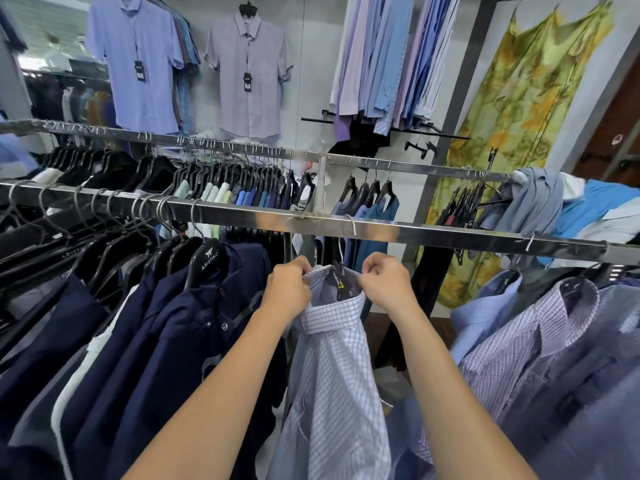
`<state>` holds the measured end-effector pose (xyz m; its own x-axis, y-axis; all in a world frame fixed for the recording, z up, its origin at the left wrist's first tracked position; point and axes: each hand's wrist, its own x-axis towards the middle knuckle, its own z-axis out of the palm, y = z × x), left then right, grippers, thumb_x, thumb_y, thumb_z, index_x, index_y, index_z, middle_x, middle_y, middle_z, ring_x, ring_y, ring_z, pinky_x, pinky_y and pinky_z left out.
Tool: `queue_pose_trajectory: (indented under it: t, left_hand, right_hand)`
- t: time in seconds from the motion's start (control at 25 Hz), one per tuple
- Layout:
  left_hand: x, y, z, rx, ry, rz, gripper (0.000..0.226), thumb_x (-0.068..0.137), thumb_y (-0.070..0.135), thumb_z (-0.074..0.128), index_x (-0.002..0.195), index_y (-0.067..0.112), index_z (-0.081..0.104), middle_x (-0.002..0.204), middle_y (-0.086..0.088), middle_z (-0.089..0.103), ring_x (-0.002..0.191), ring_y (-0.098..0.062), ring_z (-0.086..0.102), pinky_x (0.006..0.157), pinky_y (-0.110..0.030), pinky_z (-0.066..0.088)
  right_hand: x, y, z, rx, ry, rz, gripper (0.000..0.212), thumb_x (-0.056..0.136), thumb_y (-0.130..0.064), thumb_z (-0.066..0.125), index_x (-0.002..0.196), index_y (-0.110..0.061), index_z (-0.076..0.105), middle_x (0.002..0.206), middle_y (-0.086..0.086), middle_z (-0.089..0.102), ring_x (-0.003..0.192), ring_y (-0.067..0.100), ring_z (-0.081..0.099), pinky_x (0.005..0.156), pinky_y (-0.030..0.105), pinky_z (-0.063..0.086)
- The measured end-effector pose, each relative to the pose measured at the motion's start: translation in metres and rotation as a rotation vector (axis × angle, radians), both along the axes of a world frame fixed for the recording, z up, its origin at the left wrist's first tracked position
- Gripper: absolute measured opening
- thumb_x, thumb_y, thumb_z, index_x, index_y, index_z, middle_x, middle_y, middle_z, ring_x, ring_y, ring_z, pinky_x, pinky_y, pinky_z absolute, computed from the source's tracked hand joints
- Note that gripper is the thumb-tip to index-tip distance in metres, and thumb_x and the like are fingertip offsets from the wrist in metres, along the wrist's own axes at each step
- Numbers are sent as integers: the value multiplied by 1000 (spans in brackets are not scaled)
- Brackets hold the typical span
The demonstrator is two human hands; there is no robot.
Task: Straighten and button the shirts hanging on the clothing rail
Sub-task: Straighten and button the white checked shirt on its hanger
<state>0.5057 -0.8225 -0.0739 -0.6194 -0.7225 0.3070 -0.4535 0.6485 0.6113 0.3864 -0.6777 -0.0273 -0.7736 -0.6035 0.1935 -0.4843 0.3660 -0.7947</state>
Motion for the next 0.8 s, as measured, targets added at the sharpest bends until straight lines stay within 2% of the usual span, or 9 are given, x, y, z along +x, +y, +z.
queue_pose_trajectory:
  t: [0.12, 0.24, 0.32, 0.44, 0.52, 0.6, 0.64, 0.72, 0.8]
  left_hand:
    - [6, -6, 3, 56, 68, -1, 24, 86, 15, 68, 79, 33, 55, 83, 5, 66, 75, -18, 63, 65, -30, 52]
    - [18, -4, 8, -13, 147, -81, 21, 81, 22, 77, 80, 33, 59, 82, 12, 63, 73, -9, 60, 67, -24, 51]
    - [27, 7, 12, -4, 187, -218, 25, 77, 11, 75, 78, 34, 65, 81, 13, 65, 75, -6, 60, 68, -19, 49]
    - [41, 17, 9, 228, 178, -416, 41, 70, -2, 60, 75, 36, 73, 80, 8, 72, 79, -11, 64, 72, -25, 52]
    - [48, 20, 6, 451, 188, -535, 24, 70, 8, 61, 77, 23, 78, 80, 1, 72, 78, -15, 61, 74, -29, 49]
    - [53, 21, 5, 591, 195, -612, 15, 76, 22, 68, 81, 11, 77, 77, -3, 65, 77, -17, 53, 73, -28, 43]
    - [55, 23, 5, 608, 188, -623, 14, 81, 23, 71, 81, 10, 77, 77, -1, 64, 78, -14, 53, 75, -25, 42]
    - [58, 28, 2, 585, 175, -603, 16, 91, 20, 69, 78, 15, 77, 73, 4, 64, 75, -6, 55, 76, -20, 43]
    - [57, 33, -1, 550, 181, -552, 24, 93, 21, 67, 74, 7, 74, 66, 3, 57, 66, -5, 50, 70, -16, 41]
  right_hand:
    - [-6, 5, 1, -28, 6, 110, 34, 80, 6, 56, 64, -23, 63, 52, -8, 46, 53, 10, 42, 54, 22, 38]
    - [1, 13, 0, -71, 70, 273, 44, 83, 7, 58, 69, -34, 71, 81, -5, 61, 61, 10, 50, 61, 21, 42]
    - [10, 19, -2, -99, 83, 353, 49, 83, 9, 55, 67, -33, 72, 97, -7, 66, 74, 6, 60, 67, 17, 45]
    - [18, 27, -10, -97, 22, 453, 37, 88, 4, 56, 66, -19, 75, 85, -5, 70, 70, 3, 64, 65, 19, 49]
    - [17, 31, -16, -101, -7, 545, 17, 88, -14, 69, 73, -13, 77, 81, 6, 69, 72, 20, 65, 66, 29, 54]
    - [15, 35, -20, -118, -48, 594, 21, 81, -36, 79, 76, -16, 78, 82, 8, 67, 76, 26, 62, 71, 31, 51]
    - [15, 36, -22, -125, -64, 581, 22, 79, -40, 81, 75, -18, 78, 81, 7, 66, 75, 26, 60, 71, 32, 49]
    - [15, 37, -27, -153, -76, 549, 19, 81, -31, 82, 70, -18, 75, 77, 4, 61, 73, 22, 56, 71, 35, 47]
    - [16, 38, -31, -195, -127, 535, 23, 84, -21, 81, 63, -18, 71, 75, 5, 57, 72, 20, 55, 73, 36, 46]
